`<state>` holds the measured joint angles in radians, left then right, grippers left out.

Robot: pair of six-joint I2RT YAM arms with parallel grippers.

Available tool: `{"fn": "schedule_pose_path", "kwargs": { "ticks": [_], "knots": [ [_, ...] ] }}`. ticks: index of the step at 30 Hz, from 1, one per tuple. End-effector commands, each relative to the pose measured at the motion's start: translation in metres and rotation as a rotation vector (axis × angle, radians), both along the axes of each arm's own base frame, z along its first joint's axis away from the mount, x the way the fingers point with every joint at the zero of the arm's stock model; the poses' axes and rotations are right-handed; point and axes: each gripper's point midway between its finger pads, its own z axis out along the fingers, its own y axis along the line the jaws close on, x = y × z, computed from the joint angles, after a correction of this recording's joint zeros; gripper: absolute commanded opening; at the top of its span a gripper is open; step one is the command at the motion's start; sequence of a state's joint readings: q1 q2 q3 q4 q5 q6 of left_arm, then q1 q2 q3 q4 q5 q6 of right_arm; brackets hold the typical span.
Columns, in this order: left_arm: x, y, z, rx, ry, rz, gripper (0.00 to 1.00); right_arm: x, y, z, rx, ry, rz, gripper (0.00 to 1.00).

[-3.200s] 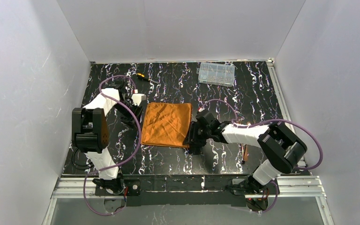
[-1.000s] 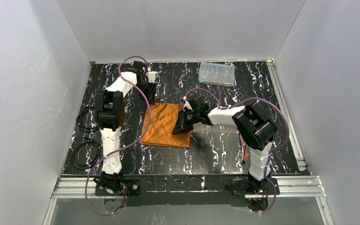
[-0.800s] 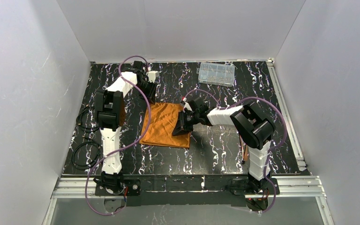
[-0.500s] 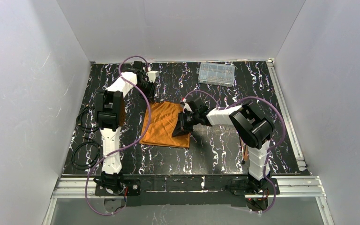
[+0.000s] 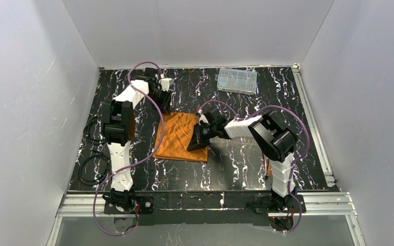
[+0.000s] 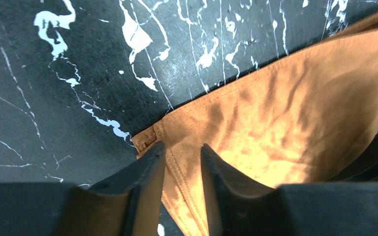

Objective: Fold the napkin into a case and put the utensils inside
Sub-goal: Pick up the top corner of the square folded napkin from the center of the board.

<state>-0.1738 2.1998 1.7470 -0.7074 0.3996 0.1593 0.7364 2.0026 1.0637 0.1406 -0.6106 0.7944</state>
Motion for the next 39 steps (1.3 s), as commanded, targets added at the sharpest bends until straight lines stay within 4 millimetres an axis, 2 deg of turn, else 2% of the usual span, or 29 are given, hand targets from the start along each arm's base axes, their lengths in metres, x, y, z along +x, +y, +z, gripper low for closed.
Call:
{"fn": "schedule_pose_path", "kwargs": {
  "ticks": [1,5,16,29,36,39],
  "knots": [
    [0.004,0.000,0.027,0.008,-0.061,0.010,0.39,-0.005,0.002,-0.003,0.008,0.002,0.022,0.13],
    [0.008,0.000,0.022,0.010,-0.051,0.024,0.47,-0.005,0.001,-0.002,0.007,0.002,0.021,0.12],
    [0.019,0.002,0.001,0.037,-0.047,-0.002,0.49,-0.012,0.003,-0.004,0.008,0.007,0.034,0.12],
    [0.008,-0.005,-0.007,0.014,-0.007,-0.020,0.30,-0.011,0.006,-0.004,0.013,0.010,0.036,0.10],
    [0.005,-0.014,-0.003,-0.020,0.001,-0.026,0.03,-0.010,0.007,-0.005,0.013,0.010,0.033,0.10],
    [0.005,-0.014,0.005,-0.018,-0.017,-0.026,0.00,-0.009,0.008,-0.005,0.017,0.013,0.033,0.10]
  ]
}}
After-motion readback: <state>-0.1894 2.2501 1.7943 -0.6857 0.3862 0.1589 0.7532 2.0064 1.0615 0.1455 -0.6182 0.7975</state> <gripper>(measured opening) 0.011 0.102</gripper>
